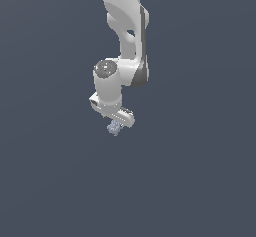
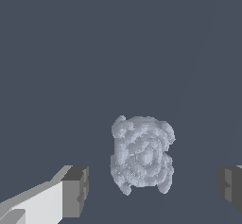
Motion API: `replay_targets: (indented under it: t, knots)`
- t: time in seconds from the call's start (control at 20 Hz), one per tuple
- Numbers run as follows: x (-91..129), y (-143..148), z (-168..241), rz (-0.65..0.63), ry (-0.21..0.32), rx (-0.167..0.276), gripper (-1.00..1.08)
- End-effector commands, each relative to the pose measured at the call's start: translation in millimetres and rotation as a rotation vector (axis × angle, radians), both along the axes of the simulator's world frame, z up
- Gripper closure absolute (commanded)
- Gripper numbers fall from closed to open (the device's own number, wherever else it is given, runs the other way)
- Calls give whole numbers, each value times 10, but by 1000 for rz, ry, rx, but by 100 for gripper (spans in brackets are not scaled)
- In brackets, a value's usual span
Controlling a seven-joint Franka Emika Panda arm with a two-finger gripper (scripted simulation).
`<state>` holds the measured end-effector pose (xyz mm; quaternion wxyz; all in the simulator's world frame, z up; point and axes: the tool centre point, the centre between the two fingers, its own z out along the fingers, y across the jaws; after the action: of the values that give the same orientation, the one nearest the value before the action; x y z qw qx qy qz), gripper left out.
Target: Pick up the object and move it to a goal position.
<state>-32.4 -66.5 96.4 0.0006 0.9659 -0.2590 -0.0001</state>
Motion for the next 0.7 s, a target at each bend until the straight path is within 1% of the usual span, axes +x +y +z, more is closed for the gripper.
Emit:
replay_targets:
  t: [0.0, 0.4, 0.65]
  knots:
    - [-15, -1, -41, -26, -1, 1, -92]
    - [-23, 1, -89, -34, 0, 1, -92]
    - [-31, -3, -271, -37, 0, 1, -92]
